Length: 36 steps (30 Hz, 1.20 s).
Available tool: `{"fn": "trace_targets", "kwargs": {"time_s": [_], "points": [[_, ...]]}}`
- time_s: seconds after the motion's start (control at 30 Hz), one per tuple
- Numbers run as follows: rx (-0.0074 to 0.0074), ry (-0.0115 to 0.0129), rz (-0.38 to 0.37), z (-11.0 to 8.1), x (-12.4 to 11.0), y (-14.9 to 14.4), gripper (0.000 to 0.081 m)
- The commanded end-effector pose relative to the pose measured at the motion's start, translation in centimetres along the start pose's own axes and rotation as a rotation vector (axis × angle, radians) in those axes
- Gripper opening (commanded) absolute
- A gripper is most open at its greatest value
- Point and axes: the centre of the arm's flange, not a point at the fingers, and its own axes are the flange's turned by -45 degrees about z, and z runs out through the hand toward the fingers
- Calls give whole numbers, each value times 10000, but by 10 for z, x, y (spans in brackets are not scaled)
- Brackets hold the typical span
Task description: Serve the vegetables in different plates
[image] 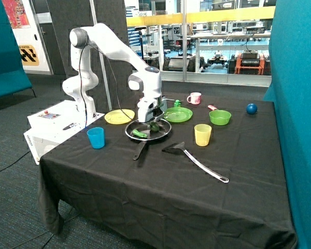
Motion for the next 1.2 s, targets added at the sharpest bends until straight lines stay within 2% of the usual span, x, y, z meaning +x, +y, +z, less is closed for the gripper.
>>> {"fn": "trace_targets", "kwargs": {"time_s": [0.0,0.23,0.63,0.67,0.7,0.73,0.8,0.9,1.17], "points": [[8,10,-92,5,2,-1,619],[8,10,-114,10,2,-2,587],[8,10,-114,12,-5,-1,383],[8,10,-94,12,-5,0,333],[8,10,-94,11,-6,1,201],[8,10,-7,10,-6,1,120],[8,10,-45,10,-7,3,30],[8,10,-22,10,-9,5,4],[8,10,-62,11,-14,8,0]]}}
